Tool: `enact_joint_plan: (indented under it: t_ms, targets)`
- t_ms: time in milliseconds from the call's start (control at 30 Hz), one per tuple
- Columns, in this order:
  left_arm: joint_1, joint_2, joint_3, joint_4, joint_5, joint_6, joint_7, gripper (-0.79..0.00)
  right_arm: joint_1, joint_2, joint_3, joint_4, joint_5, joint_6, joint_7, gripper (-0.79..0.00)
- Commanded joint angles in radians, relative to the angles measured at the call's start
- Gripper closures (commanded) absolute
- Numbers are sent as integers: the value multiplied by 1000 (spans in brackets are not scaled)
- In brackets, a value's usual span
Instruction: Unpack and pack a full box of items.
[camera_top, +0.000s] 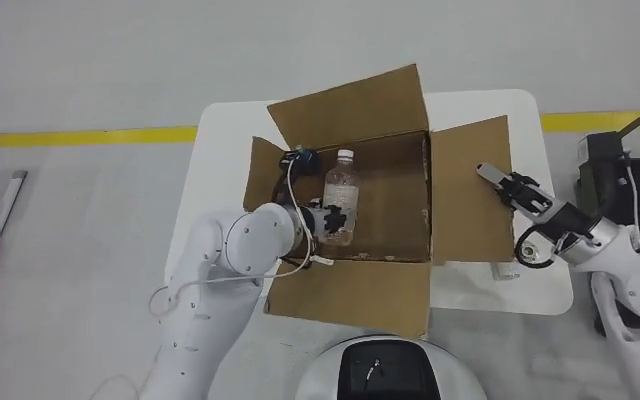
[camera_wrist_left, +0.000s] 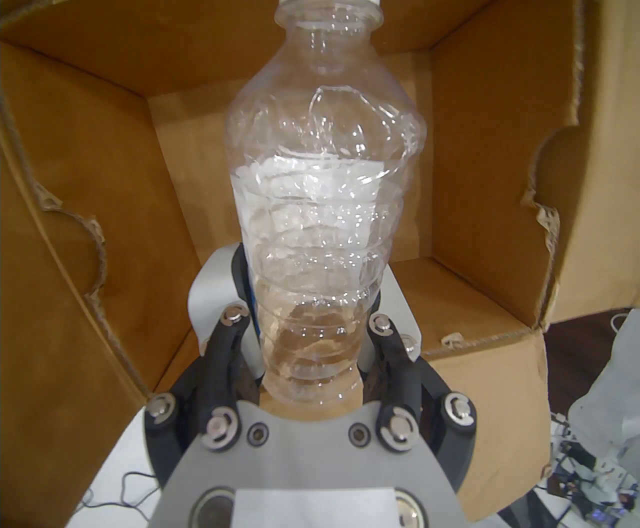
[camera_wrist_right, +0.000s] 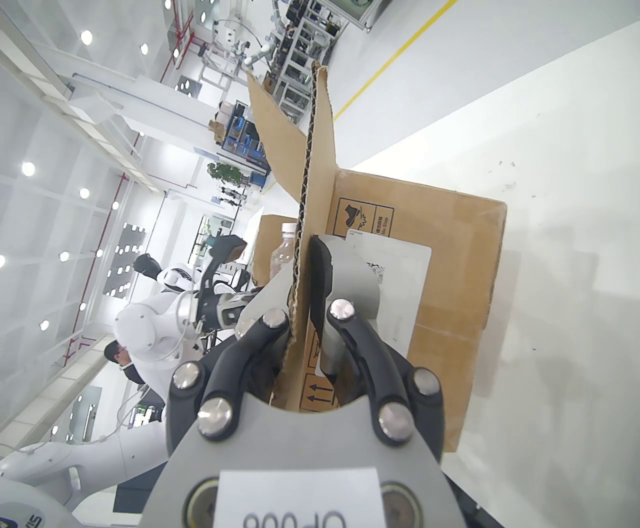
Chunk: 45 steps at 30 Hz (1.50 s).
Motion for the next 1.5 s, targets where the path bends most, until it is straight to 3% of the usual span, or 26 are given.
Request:
enact_joint_plan:
  t_ms: [0,167,600,833,867,900,1033,1467]
  targets:
    - [-17,-5,8,40,-16,30,9,0,-6,1,7,-21,8,1,2,0]
    - [-47,-13,13,114,-75,81,11,0,-22,5,24,-62,26,18,-2,0]
    - [-41,-31,5,256,-311,86,99,0,-41,13,-30,-78,25,17,12,0]
    - [-50,-31,39,293,-308,84,98,0,-36,17,-41,-74,23,18,8,0]
    - [-51,-32,44,300,-309,82,100,-18,-35,18,-41,-74,23,17,6,0]
    - [-53,-32,49,306,-306,81,100,-197,-35,18,-42,-74,23,17,6,0]
    - [-62,-33,63,322,-305,86,103,-785,-33,21,-46,-73,23,18,5,0]
    - [-66,-24,48,279,-328,70,107,-785,12,31,-66,44,-56,43,-4,0]
